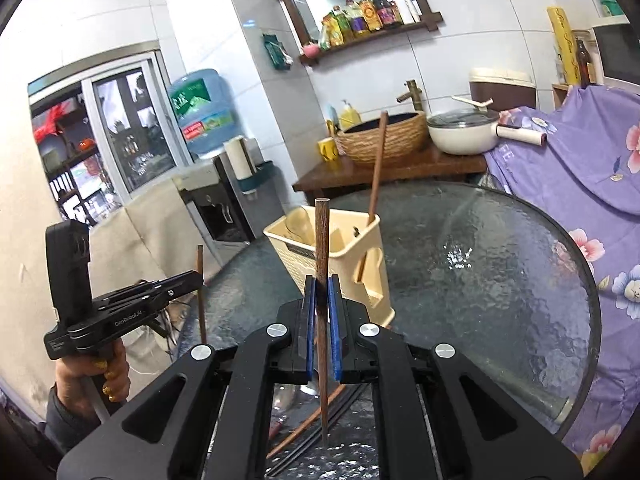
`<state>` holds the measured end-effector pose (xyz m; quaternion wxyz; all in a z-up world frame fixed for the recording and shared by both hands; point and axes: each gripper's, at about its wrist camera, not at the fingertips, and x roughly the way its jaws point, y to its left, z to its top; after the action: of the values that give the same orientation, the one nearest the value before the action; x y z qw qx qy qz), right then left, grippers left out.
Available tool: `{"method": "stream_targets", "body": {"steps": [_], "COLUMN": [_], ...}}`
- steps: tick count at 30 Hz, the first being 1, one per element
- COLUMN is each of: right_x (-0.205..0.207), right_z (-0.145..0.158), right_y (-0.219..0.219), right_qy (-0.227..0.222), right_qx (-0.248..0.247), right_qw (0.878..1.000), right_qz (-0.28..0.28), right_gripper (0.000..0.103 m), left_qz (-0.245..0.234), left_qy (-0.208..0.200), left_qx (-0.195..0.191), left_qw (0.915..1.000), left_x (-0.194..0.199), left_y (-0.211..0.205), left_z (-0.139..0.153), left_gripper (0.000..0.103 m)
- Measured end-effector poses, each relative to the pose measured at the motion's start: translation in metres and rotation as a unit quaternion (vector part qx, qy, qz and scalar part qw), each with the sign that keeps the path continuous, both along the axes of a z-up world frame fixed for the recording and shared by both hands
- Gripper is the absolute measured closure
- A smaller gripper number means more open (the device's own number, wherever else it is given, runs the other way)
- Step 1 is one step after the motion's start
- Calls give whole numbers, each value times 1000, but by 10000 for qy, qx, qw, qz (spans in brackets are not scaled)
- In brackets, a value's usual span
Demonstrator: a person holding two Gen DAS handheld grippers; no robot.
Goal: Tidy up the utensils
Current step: 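Carry the chopstick above the holder with the left tool while the right tool carries its chopstick there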
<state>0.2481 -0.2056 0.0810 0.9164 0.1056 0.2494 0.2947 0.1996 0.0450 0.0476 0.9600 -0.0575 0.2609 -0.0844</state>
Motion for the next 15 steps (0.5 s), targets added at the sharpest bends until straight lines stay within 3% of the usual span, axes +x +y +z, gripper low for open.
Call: {"method": "stream_targets", "body": {"steps": [15], "right_x": [5], "right_z": [34], "right_y": [16], "right_qy": [-351], "right_qx": [-157], "right_qw": [9991], "right_qz": [174], "right_gripper": [96], "left_qz": [-69], "left_qy": [-457], "left_qx": [73], "left_qw": [9989], "left_x": [-7], "left_y": [-4], "left_z": [36], "left_gripper": [96]}}
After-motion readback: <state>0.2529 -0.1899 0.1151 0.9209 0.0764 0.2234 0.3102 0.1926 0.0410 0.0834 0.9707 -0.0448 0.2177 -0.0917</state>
